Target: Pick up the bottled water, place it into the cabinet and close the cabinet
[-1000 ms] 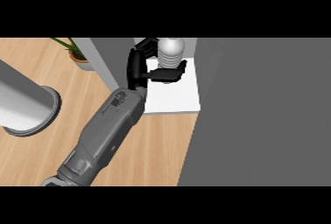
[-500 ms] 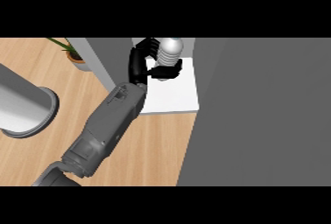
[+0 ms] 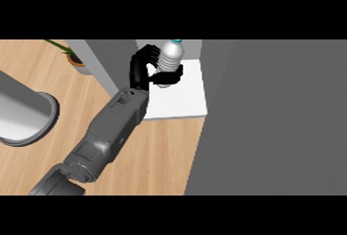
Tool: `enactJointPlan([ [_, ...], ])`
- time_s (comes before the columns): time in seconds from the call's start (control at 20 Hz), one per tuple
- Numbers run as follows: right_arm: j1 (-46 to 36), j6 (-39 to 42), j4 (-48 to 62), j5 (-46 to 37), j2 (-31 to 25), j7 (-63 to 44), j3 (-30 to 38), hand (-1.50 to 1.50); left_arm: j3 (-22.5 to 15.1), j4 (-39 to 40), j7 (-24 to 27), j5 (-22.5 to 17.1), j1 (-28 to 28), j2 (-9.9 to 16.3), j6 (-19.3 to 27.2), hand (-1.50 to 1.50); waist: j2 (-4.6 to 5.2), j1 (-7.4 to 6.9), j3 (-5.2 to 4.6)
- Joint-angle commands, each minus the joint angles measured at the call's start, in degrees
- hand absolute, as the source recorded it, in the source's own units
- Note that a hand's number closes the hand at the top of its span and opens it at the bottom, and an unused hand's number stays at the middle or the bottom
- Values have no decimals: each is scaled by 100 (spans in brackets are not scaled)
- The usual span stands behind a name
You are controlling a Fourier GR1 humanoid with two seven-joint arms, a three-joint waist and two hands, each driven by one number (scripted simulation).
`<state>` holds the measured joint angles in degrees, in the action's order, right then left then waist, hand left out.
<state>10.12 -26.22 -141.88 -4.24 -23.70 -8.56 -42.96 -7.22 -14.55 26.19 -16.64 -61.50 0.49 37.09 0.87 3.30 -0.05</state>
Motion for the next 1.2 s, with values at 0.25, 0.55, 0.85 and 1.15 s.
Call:
enactJointPlan([
  [0.25, 48, -18, -493, -109, -80, -169, -38, -150, 73, 738, 215, 245, -301, -40, 443, -150, 27, 61, -2],
  [0.55, 80, 45, -404, -76, -84, 2, -351, -150, -211, 1139, 25, 545, -335, -45, 896, -150, 43, 221, -2],
  [0.85, 245, 106, -552, 2, -367, 96, -196, -150, -130, 1262, -91, 582, -485, 7, 1074, -150, 36, 152, 1],
  [1.15, 34, 71, -551, 49, -352, -68, -56, -150, 18, 1054, 171, 477, -380, 190, 531, -150, 79, 162, -10],
])
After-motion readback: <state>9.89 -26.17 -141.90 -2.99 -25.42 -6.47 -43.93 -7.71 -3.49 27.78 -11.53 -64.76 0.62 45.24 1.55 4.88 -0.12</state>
